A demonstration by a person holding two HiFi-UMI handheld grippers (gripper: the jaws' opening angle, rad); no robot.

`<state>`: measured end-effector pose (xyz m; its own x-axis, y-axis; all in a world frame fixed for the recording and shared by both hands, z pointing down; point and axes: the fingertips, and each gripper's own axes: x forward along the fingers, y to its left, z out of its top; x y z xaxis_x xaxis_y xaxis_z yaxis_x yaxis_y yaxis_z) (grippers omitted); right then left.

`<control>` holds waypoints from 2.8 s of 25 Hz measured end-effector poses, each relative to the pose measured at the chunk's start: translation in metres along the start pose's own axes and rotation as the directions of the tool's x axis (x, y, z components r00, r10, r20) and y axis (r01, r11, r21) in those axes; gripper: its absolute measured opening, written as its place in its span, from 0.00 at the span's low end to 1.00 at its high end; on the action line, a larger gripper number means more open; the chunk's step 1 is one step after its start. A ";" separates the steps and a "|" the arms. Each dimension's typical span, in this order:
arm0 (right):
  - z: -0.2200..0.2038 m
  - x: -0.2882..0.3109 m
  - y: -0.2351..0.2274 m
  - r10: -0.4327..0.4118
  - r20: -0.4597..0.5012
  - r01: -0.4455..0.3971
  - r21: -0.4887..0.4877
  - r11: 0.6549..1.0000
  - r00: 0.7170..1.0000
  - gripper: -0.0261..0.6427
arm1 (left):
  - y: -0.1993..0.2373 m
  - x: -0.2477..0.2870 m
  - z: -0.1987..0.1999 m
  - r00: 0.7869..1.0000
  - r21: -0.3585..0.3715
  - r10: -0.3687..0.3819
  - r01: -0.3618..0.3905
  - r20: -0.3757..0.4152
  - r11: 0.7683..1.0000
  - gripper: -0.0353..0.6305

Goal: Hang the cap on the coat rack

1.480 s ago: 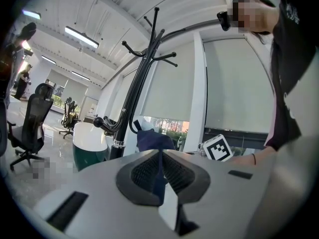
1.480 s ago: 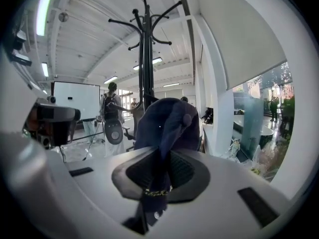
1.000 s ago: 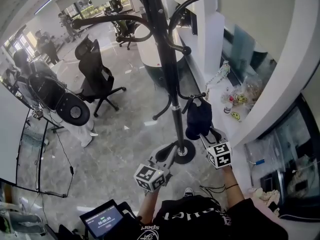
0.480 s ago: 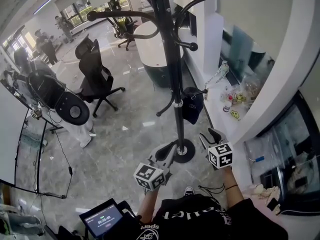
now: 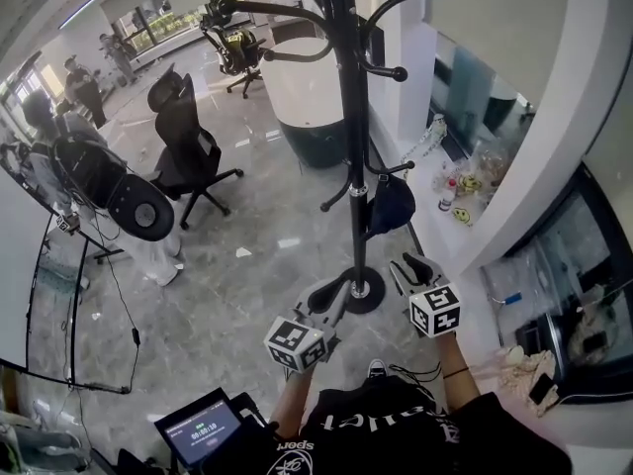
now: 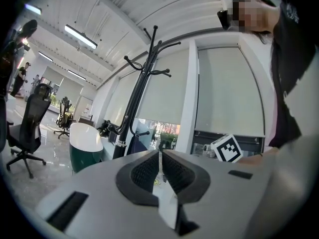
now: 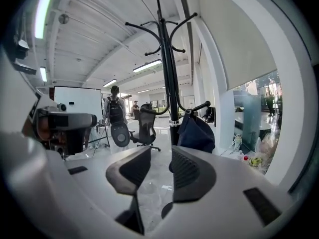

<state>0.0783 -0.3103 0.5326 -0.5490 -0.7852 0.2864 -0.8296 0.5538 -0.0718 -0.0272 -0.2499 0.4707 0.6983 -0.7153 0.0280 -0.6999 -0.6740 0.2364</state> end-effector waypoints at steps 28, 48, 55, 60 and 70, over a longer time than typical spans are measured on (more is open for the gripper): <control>-0.039 -0.098 0.234 -0.043 0.024 0.041 0.078 0.996 0.999 0.06 | -0.042 -0.203 -0.032 0.994 -0.026 -0.110 0.109 -0.024 0.994 0.06; -0.051 -0.175 0.263 0.007 0.053 -0.014 0.124 0.992 0.999 0.06 | -0.114 -0.230 -0.045 0.993 -0.040 -0.116 0.115 -0.012 0.993 0.06; -0.075 -0.248 0.255 -0.007 0.057 -0.002 0.149 0.989 0.998 0.06 | -0.184 -0.231 -0.069 0.990 -0.043 -0.132 0.130 -0.045 0.991 0.06; -0.089 -0.297 0.253 0.003 0.050 -0.012 0.163 0.987 0.999 0.06 | -0.230 -0.239 -0.085 0.991 -0.054 -0.121 0.117 -0.062 0.992 0.06; -0.134 -0.372 0.258 0.097 0.027 -0.100 0.153 0.983 0.995 0.06 | -0.318 -0.259 -0.128 0.995 -0.062 -0.061 0.056 -0.077 0.996 0.06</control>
<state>0.0821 0.1620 0.5353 -0.6294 -0.7349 0.2524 -0.7763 0.5805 -0.2456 0.0345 0.1734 0.5128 0.7490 -0.6567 0.0881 -0.6489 -0.7002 0.2977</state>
